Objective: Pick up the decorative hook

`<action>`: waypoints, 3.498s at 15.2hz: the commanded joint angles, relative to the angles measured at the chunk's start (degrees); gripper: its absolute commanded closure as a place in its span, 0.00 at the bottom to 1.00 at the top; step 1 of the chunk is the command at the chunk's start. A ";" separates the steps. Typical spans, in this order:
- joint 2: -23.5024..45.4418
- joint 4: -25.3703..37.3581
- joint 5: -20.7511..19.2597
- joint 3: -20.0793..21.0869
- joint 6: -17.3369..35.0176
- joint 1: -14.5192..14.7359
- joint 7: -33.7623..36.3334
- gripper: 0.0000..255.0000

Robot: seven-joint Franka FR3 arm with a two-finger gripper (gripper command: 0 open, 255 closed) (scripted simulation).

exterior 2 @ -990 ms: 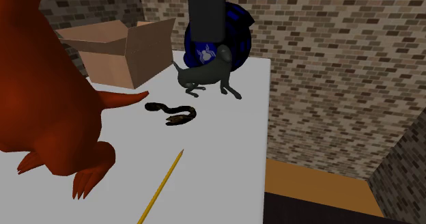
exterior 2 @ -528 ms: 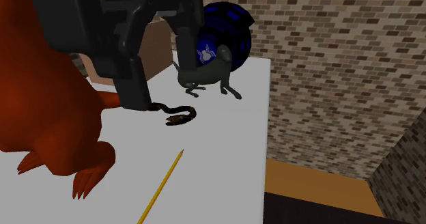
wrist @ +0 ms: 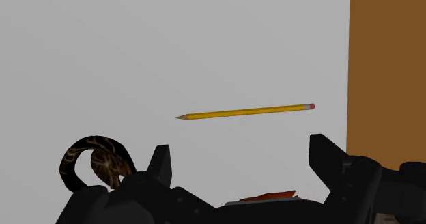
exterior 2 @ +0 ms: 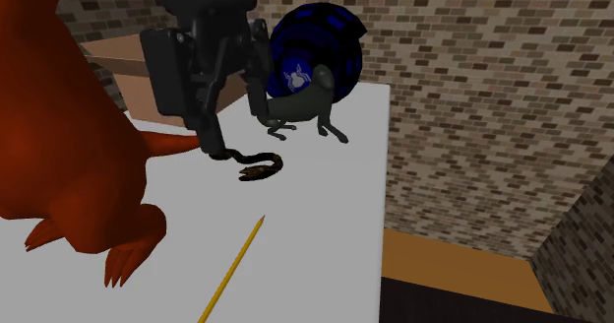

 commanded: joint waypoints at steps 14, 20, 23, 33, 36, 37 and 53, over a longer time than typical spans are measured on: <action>33.09 24.31 8.14 -4.21 5.61 -6.92 -13.18 0.00; 43.06 34.25 10.42 -3.64 4.96 -10.48 -15.56 0.00; 44.15 33.55 10.80 -3.39 6.71 -10.62 -15.68 0.00; 45.38 32.63 11.29 -3.16 8.78 -10.69 -15.81 1.00; 45.30 32.66 11.26 -3.14 8.66 -10.57 -15.67 1.00; 45.27 32.64 11.26 -3.19 8.67 -10.69 -15.81 1.00; 40.44 36.93 9.52 -4.34 -0.22 -10.12 -15.33 1.00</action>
